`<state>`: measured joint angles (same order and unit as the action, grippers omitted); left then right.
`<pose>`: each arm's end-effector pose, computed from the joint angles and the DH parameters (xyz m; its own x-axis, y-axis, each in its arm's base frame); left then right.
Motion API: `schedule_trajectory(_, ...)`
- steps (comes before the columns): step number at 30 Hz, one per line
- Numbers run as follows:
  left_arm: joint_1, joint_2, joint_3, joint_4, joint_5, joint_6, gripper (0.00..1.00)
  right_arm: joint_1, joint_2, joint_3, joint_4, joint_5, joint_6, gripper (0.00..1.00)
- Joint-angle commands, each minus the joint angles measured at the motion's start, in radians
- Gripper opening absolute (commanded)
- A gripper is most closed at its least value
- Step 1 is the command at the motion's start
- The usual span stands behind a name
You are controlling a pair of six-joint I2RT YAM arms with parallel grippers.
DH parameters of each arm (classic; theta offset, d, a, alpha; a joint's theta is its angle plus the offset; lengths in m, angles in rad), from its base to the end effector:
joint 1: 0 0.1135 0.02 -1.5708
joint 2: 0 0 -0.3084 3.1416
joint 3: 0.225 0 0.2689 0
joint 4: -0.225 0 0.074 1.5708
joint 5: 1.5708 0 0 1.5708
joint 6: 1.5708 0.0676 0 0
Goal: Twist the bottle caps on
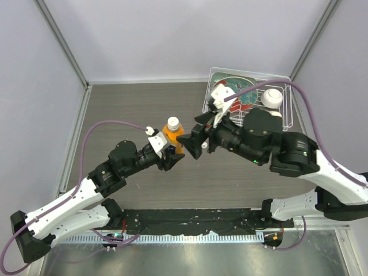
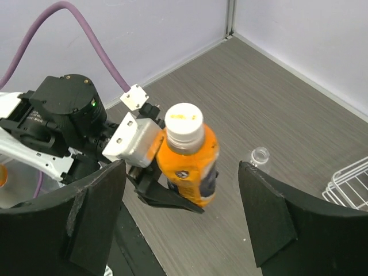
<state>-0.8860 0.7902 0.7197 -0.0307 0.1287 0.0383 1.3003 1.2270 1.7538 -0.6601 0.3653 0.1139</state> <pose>0.1255 -0.1674 0.3597 -0.0313 0.0984 -0.9947 0.8507 0.5250 0.0251 0.0896 0.2329 0.5693 -0.1268 -0.0601 -0.9901 -0.7962 0.6015 0.0655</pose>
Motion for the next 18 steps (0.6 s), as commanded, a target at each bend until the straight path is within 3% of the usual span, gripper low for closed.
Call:
schedule_trajectory(1,-0.002,-0.005,0.055,0.043,0.161,0.02,0.31,-0.004,-0.072,0.056,-0.117,-0.045,-0.066,0.84)
schedule_trajectory(6,0.004,-0.008,0.093,0.008,0.458,0.051,0.32,-0.016,-0.127,0.044,-0.127,-0.192,-0.203,0.85)
schedule_trajectory(10,0.004,0.009,0.133,-0.063,0.737,0.112,0.33,-0.021,-0.124,0.085,-0.089,-0.48,-0.298,0.84)
schedule_trajectory(13,0.005,0.046,0.176,-0.118,0.888,0.117,0.34,-0.026,-0.084,0.127,-0.062,-0.564,-0.342,0.84)
schedule_trajectory(18,0.004,0.073,0.204,-0.161,0.954,0.14,0.35,-0.056,-0.011,0.182,-0.019,-0.761,-0.356,0.83)
